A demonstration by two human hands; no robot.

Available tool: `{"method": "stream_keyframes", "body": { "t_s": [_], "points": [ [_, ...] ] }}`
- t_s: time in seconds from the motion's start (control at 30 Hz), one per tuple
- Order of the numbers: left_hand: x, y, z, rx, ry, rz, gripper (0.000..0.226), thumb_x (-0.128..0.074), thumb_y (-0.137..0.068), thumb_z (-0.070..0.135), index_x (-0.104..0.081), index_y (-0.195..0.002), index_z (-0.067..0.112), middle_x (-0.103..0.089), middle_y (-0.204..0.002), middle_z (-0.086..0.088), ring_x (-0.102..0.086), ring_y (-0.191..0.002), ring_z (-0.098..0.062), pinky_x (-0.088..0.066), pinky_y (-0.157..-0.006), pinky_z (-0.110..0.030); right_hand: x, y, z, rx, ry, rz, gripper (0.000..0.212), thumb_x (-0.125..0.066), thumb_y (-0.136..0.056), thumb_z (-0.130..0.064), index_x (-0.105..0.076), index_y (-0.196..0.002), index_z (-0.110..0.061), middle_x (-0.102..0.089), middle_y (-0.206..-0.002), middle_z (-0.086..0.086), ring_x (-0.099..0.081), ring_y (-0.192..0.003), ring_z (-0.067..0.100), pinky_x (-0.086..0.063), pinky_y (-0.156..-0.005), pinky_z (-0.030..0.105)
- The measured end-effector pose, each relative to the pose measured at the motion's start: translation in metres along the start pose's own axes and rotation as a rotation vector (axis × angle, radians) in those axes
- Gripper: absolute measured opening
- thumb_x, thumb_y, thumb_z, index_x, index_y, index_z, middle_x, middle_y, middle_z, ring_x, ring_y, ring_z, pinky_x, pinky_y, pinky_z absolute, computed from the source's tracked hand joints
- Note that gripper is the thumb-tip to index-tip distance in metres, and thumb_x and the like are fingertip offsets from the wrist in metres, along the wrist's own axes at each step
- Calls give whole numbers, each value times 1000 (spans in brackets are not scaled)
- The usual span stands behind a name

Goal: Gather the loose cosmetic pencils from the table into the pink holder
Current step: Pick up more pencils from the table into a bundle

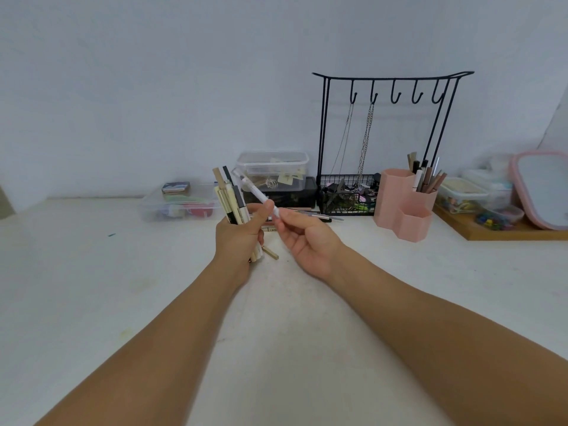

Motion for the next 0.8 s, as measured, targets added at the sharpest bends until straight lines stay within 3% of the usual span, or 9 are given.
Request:
{"method": "stream_keyframes", "body": {
  "t_s": [0.07,0.13,0.2,0.37,0.6,0.7,0.8],
  "points": [
    [-1,0,-2,25,35,4,51,-93,-48,48,-73,-84,19,-66,-61,2,-52,-48,-11,-49,-49,-24,-6,3,6,-26,68,-67,21,-70,-87,-1,-74,-108,2,-74,-108,14,-72,-82,11,-57,-72,18],
    [0,-1,-5,35,42,4,58,-96,-45,45,-73,-88,13,-69,-68,-1,-58,-55,-13,-52,-53,-24,-8,5,10,-24,181,-83,19,-69,-88,0,-77,-106,-5,-76,-99,10,-72,-79,11,-58,-71,19],
    [2,-3,-7,36,22,-2,52,-98,-52,39,-72,-87,10,-70,-71,-4,-60,-60,-14,-52,-55,-25,-8,5,8,15,296,-62,15,-70,-88,0,-79,-95,-10,-77,-88,7,-73,-77,12,-57,-68,19],
    [5,-7,-10,7,-20,21,21,-91,-71,15,-70,-75,12,-70,-61,2,-65,-52,-10,-50,-49,-20,-8,8,0,127,567,-42,15,-76,-81,2,-77,-94,-6,-76,-84,3,-69,-77,9,-52,-67,20],
    [3,-5,-10,14,-77,26,22,-84,-76,13,-73,-90,-1,-75,-82,-18,-71,-72,-25,-60,-68,-38,-4,4,-11,201,729,-52,15,-81,-77,-3,-81,-79,-18,-77,-81,2,-67,-71,9,-49,-58,19],
    [5,-8,-10,32,-90,37,10,-78,-79,13,-69,-76,9,-68,-64,-5,-60,-59,-17,-53,-61,-31,20,0,-43,385,940,169,13,-79,-82,-10,-80,-78,-23,-74,-76,-9,-65,-69,3,-48,-59,15],
    [8,-11,-14,51,-108,43,13,-72,-83,14,-64,-74,13,-63,-57,2,-58,-57,-13,-53,-62,-30,46,7,-89,632,1449,502,17,-67,-91,-11,-76,-104,-17,-73,-103,-3,-65,-96,12,-50,-86,21]
  ]
}}
Point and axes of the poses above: each hand's wrist, its own y-axis away from the middle knuckle, its own x-axis out of the back of the hand, z = x × y, the point moved 8 cm from there along -y, towards the middle knuckle
